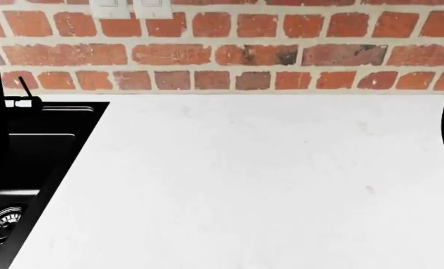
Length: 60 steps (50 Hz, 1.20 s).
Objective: Pick and place the shaker into the drawer. Then close the cabinet.
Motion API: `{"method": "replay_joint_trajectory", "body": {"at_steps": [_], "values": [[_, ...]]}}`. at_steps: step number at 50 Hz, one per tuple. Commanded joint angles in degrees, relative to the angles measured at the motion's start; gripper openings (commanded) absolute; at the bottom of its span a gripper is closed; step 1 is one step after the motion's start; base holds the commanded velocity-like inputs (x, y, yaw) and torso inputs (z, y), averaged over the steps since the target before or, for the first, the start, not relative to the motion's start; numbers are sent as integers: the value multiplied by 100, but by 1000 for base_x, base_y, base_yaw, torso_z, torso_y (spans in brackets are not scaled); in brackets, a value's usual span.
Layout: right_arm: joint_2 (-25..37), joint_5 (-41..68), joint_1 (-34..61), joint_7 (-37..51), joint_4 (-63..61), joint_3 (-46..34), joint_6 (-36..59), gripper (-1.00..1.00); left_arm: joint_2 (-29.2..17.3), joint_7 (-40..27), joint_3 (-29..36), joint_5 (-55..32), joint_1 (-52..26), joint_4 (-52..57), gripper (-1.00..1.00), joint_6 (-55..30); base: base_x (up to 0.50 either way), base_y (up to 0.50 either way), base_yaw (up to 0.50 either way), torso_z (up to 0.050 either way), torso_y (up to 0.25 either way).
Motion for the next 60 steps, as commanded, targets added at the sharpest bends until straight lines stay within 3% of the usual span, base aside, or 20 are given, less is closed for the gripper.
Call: {"method": "replay_joint_trajectory", "body": {"at_steps": [1, 9, 10, 20, 31, 32, 42, 50, 54, 57, 60], "values": [[39, 36, -164, -34, 25, -4, 90, 100, 35, 129, 117, -90, 246, -914, 100, 599, 0, 0, 0, 0, 0], [74, 44, -196, 43, 71, 0, 103, 100, 181, 455, 279, 113, 65, -1647, 100, 1073, 0, 0, 0, 0, 0], [87, 33, -229, 17, 16, -33, 139, -100, 175, 442, 275, 100, 67, -1623, 100, 1059, 0, 0, 0, 0, 0], [162, -5, -360, -42, -244, -161, 282, -100, -21, 14, 171, -211, 442, -749, 100, 468, 0, 0, 0, 0, 0], [237, -47, -587, -75, -575, -235, 549, -100, -317, -625, 343, -811, 1174, 250, 100, -1337, -2, 0, -1, 0, 0], [244, -53, -603, -67, -601, -237, 569, -100, -340, -702, 325, -856, 1249, 330, -100, -1440, 0, 0, 0, 0, 0], [257, -76, -587, 3, -631, -266, 620, -100, -488, -1299, -13, -1300, 1512, 1065, -100, -2129, -3, 0, -2, 0, 0], [231, -50, -525, 48, -634, -272, 541, -100, -469, -1031, 184, -1066, 1346, 732, -100, -1690, 0, 0, -2, 0, 0], [44, 138, 147, 257, 325, -223, -551, -100, -315, -517, 279, -654, 728, -69, -100, -732, -3, 1, -1, 0, 0], [-149, 333, 947, 439, 1319, -163, -1691, -100, -156, -300, -39, -549, -15, -754, -100, 8, 0, 0, 0, 0, 0], [-313, 286, 1516, 470, 1549, -11, -2381, -100, -176, -272, -345, -652, -600, -609, -100, 304, 0, 0, 0, 0, 0]]}}
